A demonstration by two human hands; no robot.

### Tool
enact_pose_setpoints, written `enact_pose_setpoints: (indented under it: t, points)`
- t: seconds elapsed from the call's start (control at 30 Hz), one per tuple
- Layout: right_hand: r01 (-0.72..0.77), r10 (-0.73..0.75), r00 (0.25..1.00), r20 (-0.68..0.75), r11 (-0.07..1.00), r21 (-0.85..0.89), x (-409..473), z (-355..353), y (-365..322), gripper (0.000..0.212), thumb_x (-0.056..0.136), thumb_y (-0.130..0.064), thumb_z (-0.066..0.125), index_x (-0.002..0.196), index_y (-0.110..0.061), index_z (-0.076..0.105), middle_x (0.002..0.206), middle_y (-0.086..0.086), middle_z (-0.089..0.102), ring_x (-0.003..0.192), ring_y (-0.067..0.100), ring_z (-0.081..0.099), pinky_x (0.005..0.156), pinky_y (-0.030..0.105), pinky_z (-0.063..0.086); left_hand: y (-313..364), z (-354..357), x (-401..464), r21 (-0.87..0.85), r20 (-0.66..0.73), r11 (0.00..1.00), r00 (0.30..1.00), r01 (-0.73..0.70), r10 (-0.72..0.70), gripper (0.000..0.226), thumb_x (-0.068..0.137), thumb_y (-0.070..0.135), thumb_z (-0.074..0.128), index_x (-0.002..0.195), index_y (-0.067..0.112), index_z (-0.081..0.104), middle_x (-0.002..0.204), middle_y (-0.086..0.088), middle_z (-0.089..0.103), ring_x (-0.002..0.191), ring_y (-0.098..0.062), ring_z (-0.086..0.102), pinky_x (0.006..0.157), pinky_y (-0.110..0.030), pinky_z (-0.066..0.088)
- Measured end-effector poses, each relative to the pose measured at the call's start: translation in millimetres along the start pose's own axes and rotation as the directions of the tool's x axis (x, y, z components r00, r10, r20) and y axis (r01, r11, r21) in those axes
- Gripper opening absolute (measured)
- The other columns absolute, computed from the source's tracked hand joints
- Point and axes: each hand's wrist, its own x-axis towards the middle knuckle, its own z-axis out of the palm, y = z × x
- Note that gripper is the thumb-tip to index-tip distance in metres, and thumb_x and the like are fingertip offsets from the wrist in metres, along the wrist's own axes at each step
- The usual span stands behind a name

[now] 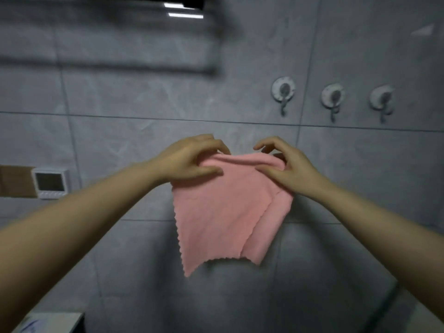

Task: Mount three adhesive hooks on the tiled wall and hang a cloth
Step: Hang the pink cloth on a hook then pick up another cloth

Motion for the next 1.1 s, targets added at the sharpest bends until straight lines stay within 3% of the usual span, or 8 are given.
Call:
enact_pose_setpoints:
  t: [0.13, 0.2, 0.3, 0.43, 0.6, 0.83, 1.0, 1.1]
  points:
    - [0.159, -0.184, 0.977, -0.109, 0.966, -0.205, -14, -46, 8, 0.01, 0.088, -0.012, 0.071, 0.098, -0.01, 0.071, 0.091, -0.002, 0.066, 0.084, 0.009, 0.06, 0.076, 0.029, 0.049, 24, 7, 37, 0.023, -0.121, 0.997, 0.99, -0.075, 0.077, 0.036, 0.095, 0.051, 0.052, 0.122, 0.029, 0.06, 0.107, 0.007, 0.061, 0.095, -0.012, 0.06, 0.082, -0.036, 0.051]
    - [0.233, -0.281, 0.952, -0.12, 0.921, -0.311, -22, -65, 12, 0.011, 0.092, -0.013, 0.066, 0.1, -0.009, 0.072, 0.09, 0.0, 0.064, 0.081, 0.011, 0.059, 0.074, 0.026, 0.048, 35, 10, 53, 0.023, -0.188, 0.994, 0.976, -0.105, 0.108, 0.038, 0.097, 0.048, 0.053, 0.129, 0.028, 0.057, 0.112, 0.009, 0.06, 0.097, -0.007, 0.058, 0.082, -0.029, 0.049]
    - [0.272, -0.339, 0.935, -0.1, 0.871, -0.408, -24, -88, 23, 0.02, 0.097, -0.018, 0.06, 0.111, -0.012, 0.072, 0.099, 0.001, 0.062, 0.087, 0.013, 0.06, 0.075, 0.03, 0.052, 43, 13, 69, 0.032, -0.255, 0.993, 0.96, -0.113, 0.118, 0.027, 0.098, 0.043, 0.054, 0.117, 0.026, 0.062, 0.104, 0.013, 0.053, 0.089, -0.005, 0.055, 0.075, -0.031, 0.05]
    - [0.225, -0.315, 0.941, -0.121, 0.854, -0.469, 2, -108, 45, 0.023, 0.098, -0.021, 0.056, 0.116, -0.017, 0.07, 0.101, -0.001, 0.058, 0.087, 0.014, 0.059, 0.072, 0.038, 0.053, 42, 15, 99, 0.068, -0.35, 0.996, 0.936, 0.056, -0.029, 0.017, 0.095, 0.047, 0.057, 0.101, 0.035, 0.067, 0.103, 0.018, 0.05, 0.086, -0.001, 0.051, 0.07, -0.036, 0.051]
    - [0.126, -0.273, 0.934, -0.232, 0.856, -0.501, 55, -122, 55, 0.01, 0.095, -0.017, 0.057, 0.104, -0.016, 0.062, 0.099, 0.002, 0.06, 0.091, 0.021, 0.058, 0.079, 0.04, 0.05, 32, -1, 147, 0.011, -0.522, 0.966, 0.826, 0.258, -0.214, 0.016, 0.093, 0.047, 0.057, 0.098, 0.038, 0.069, 0.104, 0.017, 0.053, 0.085, -0.003, 0.053, 0.07, -0.029, 0.042]
    - [0.042, -0.193, 0.969, -0.158, 0.752, -0.658, 95, -118, 68, 0.019, 0.091, -0.032, 0.042, 0.096, -0.018, 0.053, 0.094, 0.007, 0.053, 0.082, 0.033, 0.057, 0.065, 0.044, 0.051, 22, -1, 191, -0.008, -0.505, 0.883, 0.76, 0.469, -0.409, 0.018, 0.094, 0.04, 0.053, 0.098, 0.033, 0.069, 0.094, 0.011, 0.05, 0.092, -0.014, 0.054, 0.069, -0.029, 0.034]
    - [-0.011, -0.129, 0.98, -0.151, 0.723, -0.69, 96, -110, 77, 0.013, 0.093, -0.026, 0.048, 0.097, -0.016, 0.057, 0.094, 0.007, 0.052, 0.078, 0.035, 0.058, 0.064, 0.042, 0.051, 14, 11, 191, 0.002, -0.421, 0.865, 0.785, 0.501, -0.454, 0.014, 0.091, 0.037, 0.057, 0.096, 0.031, 0.069, 0.091, 0.01, 0.052, 0.094, -0.016, 0.055, 0.07, -0.029, 0.036]
    - [-0.001, -0.11, 0.988, -0.107, 0.696, -0.718, 96, -97, 80, 0.013, 0.094, -0.021, 0.049, 0.1, -0.013, 0.058, 0.097, 0.009, 0.052, 0.079, 0.037, 0.059, 0.061, 0.041, 0.047, 11, 21, 186, -0.061, -0.396, 0.838, 0.758, 0.542, -0.519, 0.011, 0.087, 0.035, 0.063, 0.094, 0.029, 0.067, 0.093, 0.013, 0.062, 0.094, -0.014, 0.059, 0.069, -0.029, 0.038]
